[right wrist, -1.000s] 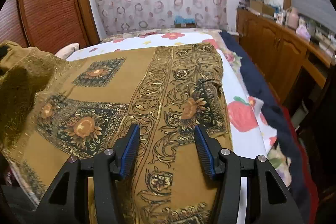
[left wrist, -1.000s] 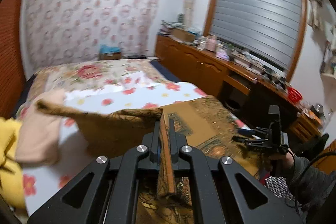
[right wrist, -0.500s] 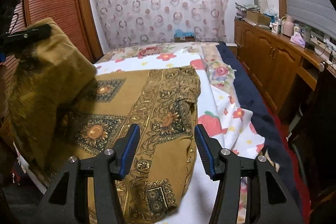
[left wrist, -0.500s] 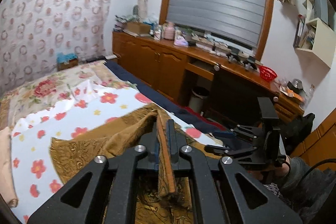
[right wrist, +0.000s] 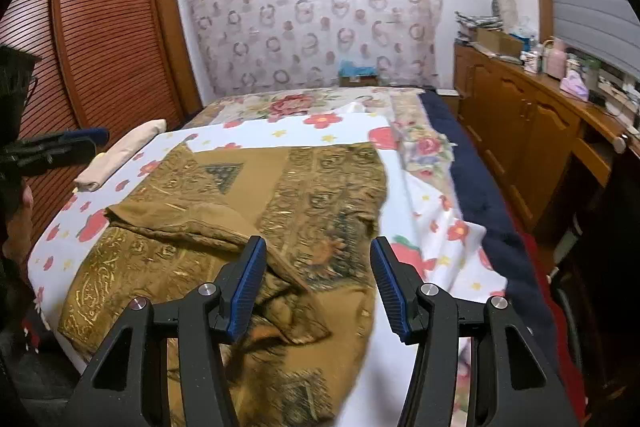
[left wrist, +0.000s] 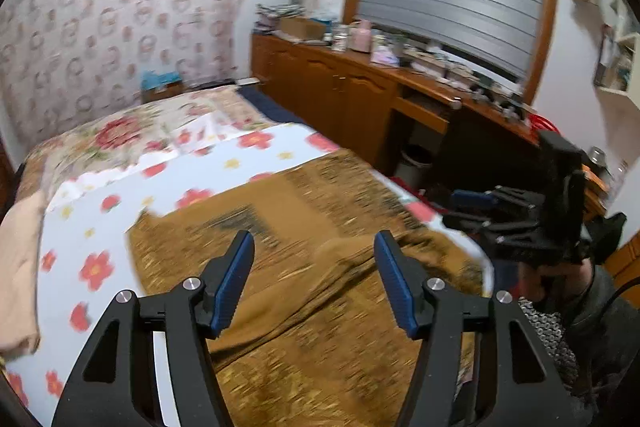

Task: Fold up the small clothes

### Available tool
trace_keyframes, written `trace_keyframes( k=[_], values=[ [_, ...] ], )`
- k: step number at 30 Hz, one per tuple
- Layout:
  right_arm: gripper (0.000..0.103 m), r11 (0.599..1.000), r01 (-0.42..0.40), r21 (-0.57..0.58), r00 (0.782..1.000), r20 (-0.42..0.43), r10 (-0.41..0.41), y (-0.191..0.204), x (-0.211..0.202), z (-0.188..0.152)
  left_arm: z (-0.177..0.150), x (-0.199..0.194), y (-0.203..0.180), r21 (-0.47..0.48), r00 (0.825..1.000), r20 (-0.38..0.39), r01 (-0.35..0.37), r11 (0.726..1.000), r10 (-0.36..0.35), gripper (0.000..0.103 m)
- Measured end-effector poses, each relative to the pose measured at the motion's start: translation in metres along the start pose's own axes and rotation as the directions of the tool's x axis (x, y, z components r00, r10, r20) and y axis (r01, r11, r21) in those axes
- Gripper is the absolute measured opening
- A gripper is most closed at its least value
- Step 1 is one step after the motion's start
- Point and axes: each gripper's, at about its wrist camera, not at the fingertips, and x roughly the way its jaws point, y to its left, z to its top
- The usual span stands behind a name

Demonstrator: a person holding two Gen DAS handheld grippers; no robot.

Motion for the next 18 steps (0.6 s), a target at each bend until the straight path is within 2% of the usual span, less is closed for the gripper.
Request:
trace_keyframes(
  k=[8, 18],
  values=[
    [0.056, 0.993, -0.063, -0.102, 0.996, -0.071, 0.056, 0.036, 0.041, 0.013, -0.038, -0.020, 0.044, -0.081, 0.996, -0.007, -0.094, 0.992, 0.094, 0.064],
    [0.056, 0.967, -0.089, -0.240, 0.974, -0.225, 0.034, 0.058, 0.098, 0.024, -0.070, -0.048, 0.076, -0.147, 0.988, 0.012, -0.151, 0.978, 0.154, 0.069]
  ],
)
